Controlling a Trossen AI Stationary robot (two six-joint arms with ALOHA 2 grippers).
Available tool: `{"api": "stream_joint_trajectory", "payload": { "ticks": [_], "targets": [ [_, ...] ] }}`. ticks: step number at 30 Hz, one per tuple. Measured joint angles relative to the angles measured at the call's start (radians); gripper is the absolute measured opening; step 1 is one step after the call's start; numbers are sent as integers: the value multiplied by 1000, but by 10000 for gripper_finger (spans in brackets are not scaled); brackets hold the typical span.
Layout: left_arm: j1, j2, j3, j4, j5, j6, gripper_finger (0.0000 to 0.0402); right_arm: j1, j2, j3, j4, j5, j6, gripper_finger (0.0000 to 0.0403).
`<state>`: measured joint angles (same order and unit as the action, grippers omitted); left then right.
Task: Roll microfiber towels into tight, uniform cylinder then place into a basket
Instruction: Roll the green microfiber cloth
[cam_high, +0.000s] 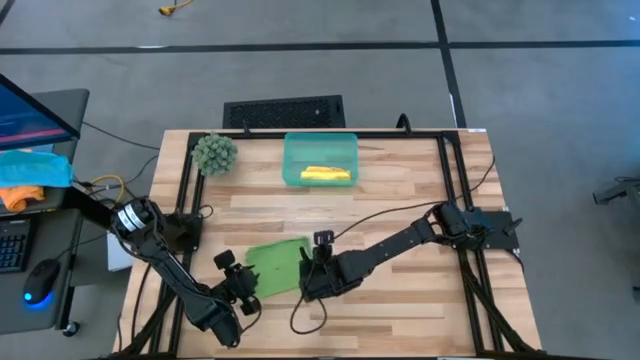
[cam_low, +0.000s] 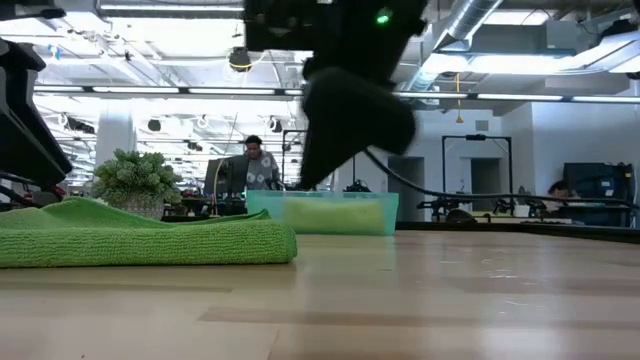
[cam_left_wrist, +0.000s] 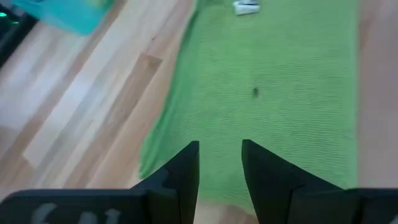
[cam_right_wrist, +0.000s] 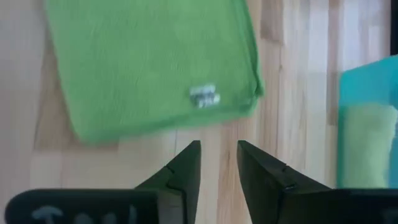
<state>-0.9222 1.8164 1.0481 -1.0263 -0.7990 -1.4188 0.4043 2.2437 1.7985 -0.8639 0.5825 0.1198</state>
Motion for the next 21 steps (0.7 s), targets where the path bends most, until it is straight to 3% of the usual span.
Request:
{"api": "stream_joint_trajectory", "payload": {
  "ticks": [5,12,21],
  "targets": [
    [12,0,0,129,-2,97,114,25,-32,0,-97,16,19,118],
    [39,-1,2,252,17,240,114,75,-102,-24,-197,127,118,118],
    [64,-69,3,377,45,441,114,123,-192,-206,-245,161,255,118]
  ]
}}
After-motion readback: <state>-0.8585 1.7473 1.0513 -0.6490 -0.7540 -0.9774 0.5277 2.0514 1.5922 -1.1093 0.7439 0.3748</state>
